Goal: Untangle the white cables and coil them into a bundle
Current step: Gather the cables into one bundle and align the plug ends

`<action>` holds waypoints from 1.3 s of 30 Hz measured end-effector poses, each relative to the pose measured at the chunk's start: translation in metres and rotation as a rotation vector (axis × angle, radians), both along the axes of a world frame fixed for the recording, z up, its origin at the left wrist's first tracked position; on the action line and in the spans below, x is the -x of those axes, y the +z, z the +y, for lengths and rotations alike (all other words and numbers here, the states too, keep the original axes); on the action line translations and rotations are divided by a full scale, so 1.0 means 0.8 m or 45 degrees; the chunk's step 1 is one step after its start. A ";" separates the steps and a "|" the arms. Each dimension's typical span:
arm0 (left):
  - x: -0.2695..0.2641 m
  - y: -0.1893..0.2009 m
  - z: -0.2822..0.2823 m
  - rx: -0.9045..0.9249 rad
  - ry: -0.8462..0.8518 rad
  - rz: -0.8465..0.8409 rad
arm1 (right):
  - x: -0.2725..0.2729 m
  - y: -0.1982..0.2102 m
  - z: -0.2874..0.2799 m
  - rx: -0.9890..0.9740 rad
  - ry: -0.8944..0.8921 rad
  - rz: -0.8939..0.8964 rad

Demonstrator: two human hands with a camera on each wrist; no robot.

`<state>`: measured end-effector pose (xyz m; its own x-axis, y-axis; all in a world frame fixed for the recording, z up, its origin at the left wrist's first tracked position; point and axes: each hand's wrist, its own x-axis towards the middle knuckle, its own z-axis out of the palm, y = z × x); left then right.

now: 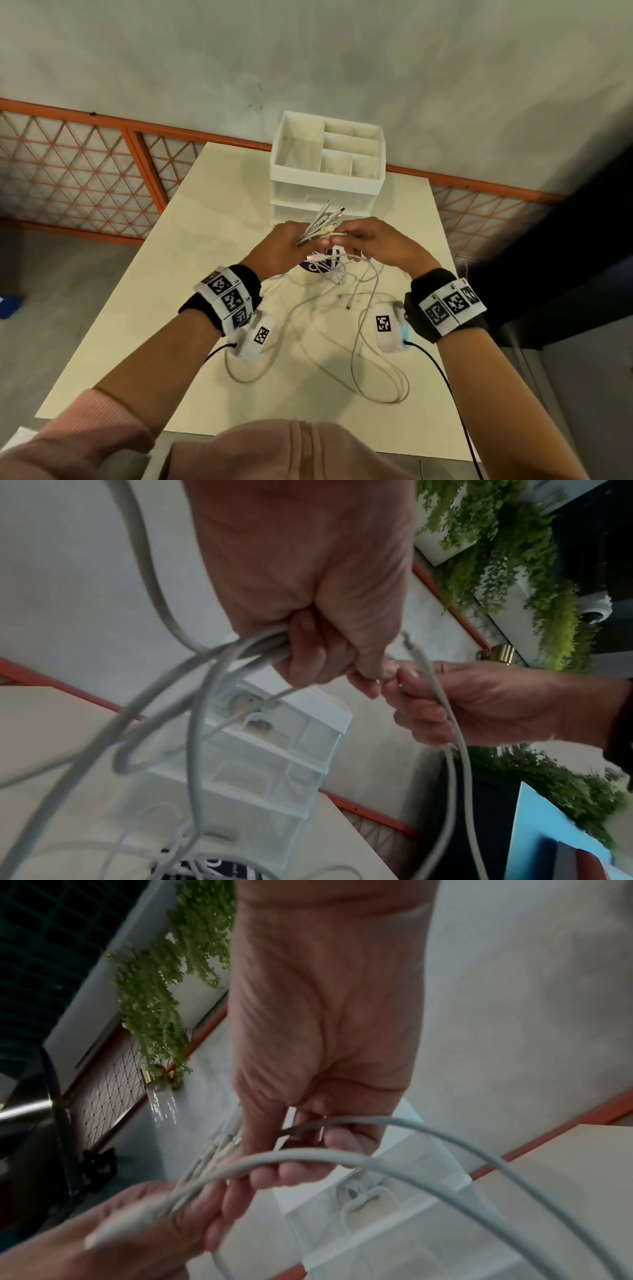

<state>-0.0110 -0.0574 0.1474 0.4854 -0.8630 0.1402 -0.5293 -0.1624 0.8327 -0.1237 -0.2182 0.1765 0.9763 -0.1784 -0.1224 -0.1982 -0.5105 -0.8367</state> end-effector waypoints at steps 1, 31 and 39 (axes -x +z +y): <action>-0.004 0.000 0.002 0.013 0.058 -0.048 | 0.001 0.000 0.000 0.024 -0.004 0.017; -0.006 -0.009 0.005 -0.042 -0.047 0.183 | -0.010 -0.010 0.001 0.236 -0.119 -0.170; -0.050 -0.023 0.022 0.356 0.455 -0.070 | 0.016 -0.064 -0.034 0.349 -0.297 0.082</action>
